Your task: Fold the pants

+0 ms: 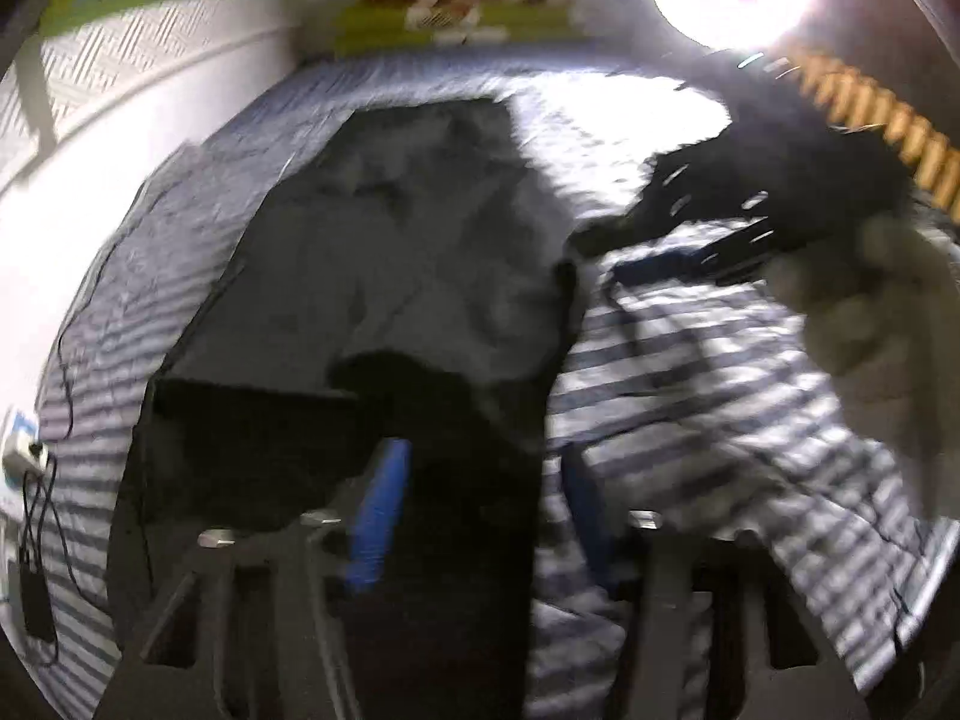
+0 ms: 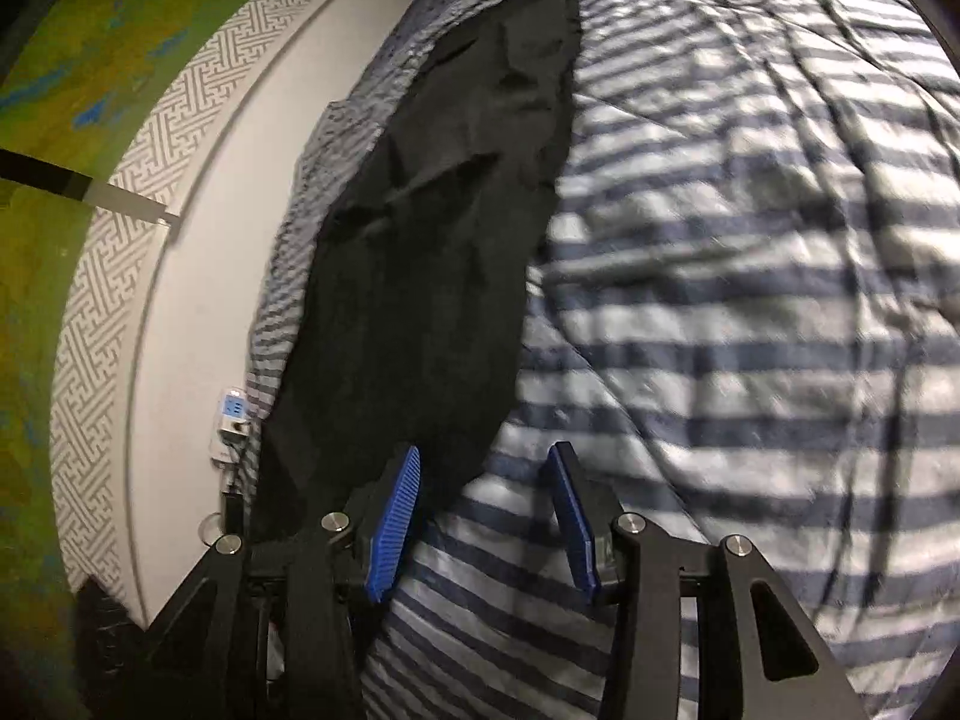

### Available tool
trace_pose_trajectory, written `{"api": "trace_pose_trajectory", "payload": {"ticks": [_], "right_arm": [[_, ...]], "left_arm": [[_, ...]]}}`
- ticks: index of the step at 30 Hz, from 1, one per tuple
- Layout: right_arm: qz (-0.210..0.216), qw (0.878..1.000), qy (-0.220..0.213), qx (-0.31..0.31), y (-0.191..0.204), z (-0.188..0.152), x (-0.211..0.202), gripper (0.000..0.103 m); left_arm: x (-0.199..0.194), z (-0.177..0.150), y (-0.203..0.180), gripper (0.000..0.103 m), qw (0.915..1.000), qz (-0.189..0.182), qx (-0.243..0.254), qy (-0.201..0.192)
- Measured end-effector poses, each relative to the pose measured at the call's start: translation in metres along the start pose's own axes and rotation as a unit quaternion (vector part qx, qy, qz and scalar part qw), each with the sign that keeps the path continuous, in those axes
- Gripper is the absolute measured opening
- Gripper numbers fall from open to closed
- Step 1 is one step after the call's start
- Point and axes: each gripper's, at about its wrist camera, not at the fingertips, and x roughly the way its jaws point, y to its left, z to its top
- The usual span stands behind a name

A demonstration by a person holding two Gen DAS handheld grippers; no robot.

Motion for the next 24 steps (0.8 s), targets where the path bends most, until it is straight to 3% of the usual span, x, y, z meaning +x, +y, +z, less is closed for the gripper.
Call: {"api": "trace_pose_trajectory", "payload": {"ticks": [3, 5, 9, 14, 19, 22, 24], "right_arm": [[0.049, 0.998, -0.023, -0.006, 0.010, 0.015, -0.013, 0.041], [0.069, 0.997, -0.046, -0.011, 0.011, 0.022, -0.025, 0.041], [0.046, 0.997, -0.046, -0.038, 0.005, 0.027, -0.031, 0.041], [0.073, 0.996, -0.030, -0.048, -0.003, 0.027, -0.016, 0.041], [0.076, 0.993, 0.019, -0.087, 0.017, 0.033, 0.015, 0.043], [0.112, 0.989, 0.014, -0.095, 0.038, 0.038, 0.013, 0.043], [0.124, 0.986, 0.007, -0.112, 0.052, 0.043, 0.008, 0.043]], "left_arm": [[0.009, 0.002, 0.029, 0.037, 0.9976, -0.022, -0.065, 0.012], [0.009, -0.001, 0.049, 0.037, 0.9959, -0.017, -0.088, 0.012], [0.016, -0.008, 0.073, 0.037, 0.9910, -0.043, -0.125, 0.022], [0.027, -0.006, 0.080, 0.039, 0.9871, -0.060, -0.146, 0.028], [0.029, -0.004, 0.081, 0.040, 0.9867, -0.062, -0.148, 0.027], [0.022, 0.000, 0.076, 0.052, 0.9884, -0.061, -0.138, 0.013], [0.018, 0.001, 0.069, 0.058, 0.9891, -0.080, -0.124, 0.003]]}}
